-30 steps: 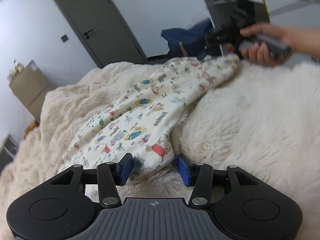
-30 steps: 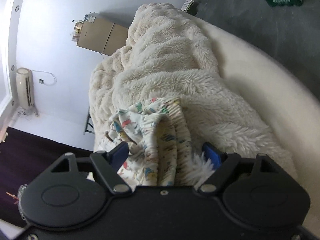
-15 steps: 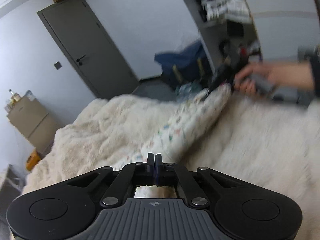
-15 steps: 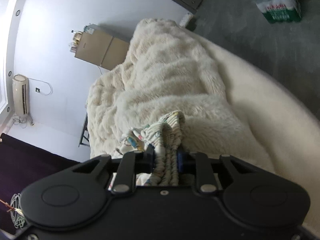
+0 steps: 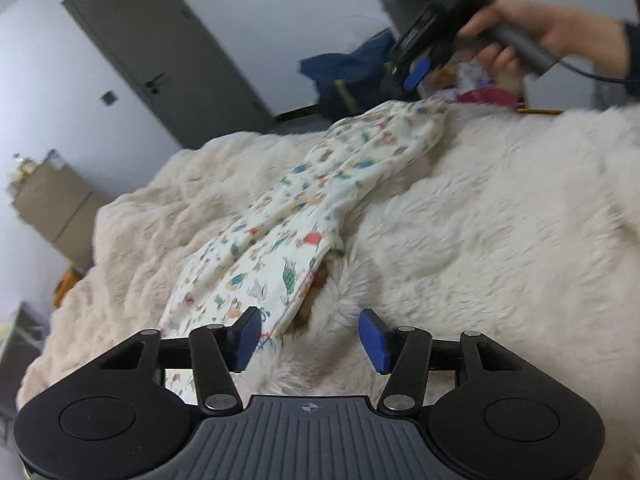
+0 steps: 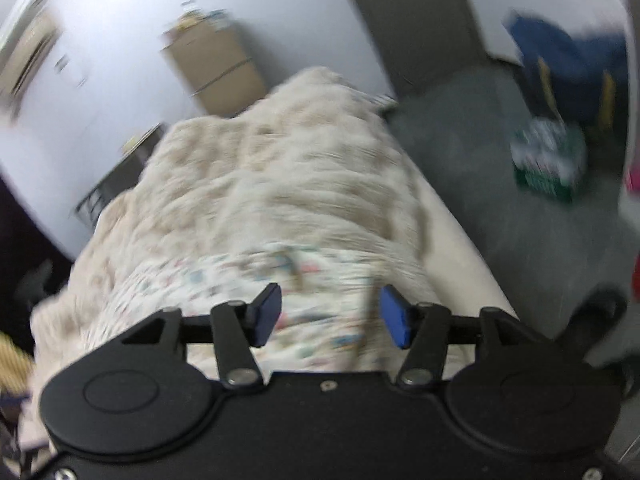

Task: Fold clothes
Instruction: 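Pull the cloth hem over with the right gripper while the left gripper grasps the edge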

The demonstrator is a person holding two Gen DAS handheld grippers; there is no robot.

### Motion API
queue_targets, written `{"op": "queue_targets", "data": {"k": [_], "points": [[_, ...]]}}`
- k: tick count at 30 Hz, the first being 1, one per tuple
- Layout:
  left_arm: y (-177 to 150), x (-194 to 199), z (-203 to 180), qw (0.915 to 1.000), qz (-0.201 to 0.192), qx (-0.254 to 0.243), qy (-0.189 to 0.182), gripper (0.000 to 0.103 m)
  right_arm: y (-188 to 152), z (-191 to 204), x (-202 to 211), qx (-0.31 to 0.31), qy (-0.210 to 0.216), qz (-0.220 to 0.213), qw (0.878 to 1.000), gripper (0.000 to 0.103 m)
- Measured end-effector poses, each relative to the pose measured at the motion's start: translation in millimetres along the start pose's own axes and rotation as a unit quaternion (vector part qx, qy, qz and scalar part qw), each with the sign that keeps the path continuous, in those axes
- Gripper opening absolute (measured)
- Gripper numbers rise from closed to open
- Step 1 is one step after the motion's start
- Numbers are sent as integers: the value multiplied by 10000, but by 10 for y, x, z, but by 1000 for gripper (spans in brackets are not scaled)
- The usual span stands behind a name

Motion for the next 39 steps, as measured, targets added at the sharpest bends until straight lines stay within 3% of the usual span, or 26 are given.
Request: {"op": "queue_targets", "data": {"k": [2,5,6,7,9,10,13,15,18,20,21,22,24,26,27,28,32,35,37,39], "points": [[-21,-4,-89,9996,-44,129,-234,48,-40,389,81,630,229,59,9977,57],[-107,-87,-231,9980,66,252,-577,31,-171,1065,185,1642,717,191,9836,57],[-146,-125,-259,9949,167,486,-872,22,-248,1340,197,2019,944,272,9745,58],[-184,-161,-287,9902,268,720,-1165,2,-308,1530,192,2270,1087,347,9672,58],[-251,-168,-330,9811,339,1139,-1524,0,-429,1909,184,2765,1371,496,9499,58],[-289,-169,-316,9767,315,1445,-1553,0,-491,2098,180,3009,1510,570,9399,58],[-338,-118,-326,9740,273,1715,-1456,0,-738,2660,82,3832,1671,806,9049,56],[-340,-92,-342,9738,251,1779,-1397,0,-908,2923,-42,4350,1526,966,8821,54],[-309,-69,-367,9750,234,1754,-1341,0,-1045,3086,-293,4820,1148,1147,8610,48],[-305,-49,-359,9754,215,1753,-1318,0,-1115,3178,-500,5089,867,1279,8468,37],[-307,-30,-315,9769,150,1757,-1211,0,-1111,3191,-564,5080,817,1349,8468,10],[-308,-11,-270,9782,86,1760,-1104,0,-1088,3199,-630,5030,787,1436,8486,3],[-311,27,-180,9803,-44,1765,-889,5,-818,3157,-685,4298,1086,1514,8835,3],[-314,66,-90,9818,-173,1769,-673,31,-612,3072,-651,3751,1260,1422,9073,2],[-315,86,-44,9823,-237,1771,-566,52,-480,3013,-614,3504,1347,1364,9168,2],[-316,106,1,9826,-302,1772,-458,56,-413,2979,-587,3379,1408,1358,9206,2],[-302,49,268,9885,-359,1448,252,54,-434,2972,-554,3426,1450,1466,9166,3],[-274,-189,186,9987,-61,390,333,47,-488,2993,-555,3478,1415,1504,9145,3],[-265,-365,98,9994,28,-113,336,45,-470,2981,-576,3450,1421,1515,9153,3],[-244,-434,67,9989,-24,-214,412,38,-460,2977,-594,3446,1433,1525,9151,4]]}}
Point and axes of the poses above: each gripper's, at about its wrist camera, not at the fingertips, and x roughly against the way its jaws point, z to its left, y to its top, the point moved 4 cm from there along -x, roughly the way its jaws point, and after that the axes turned 4 degrees about y, right-handed, at the moved point
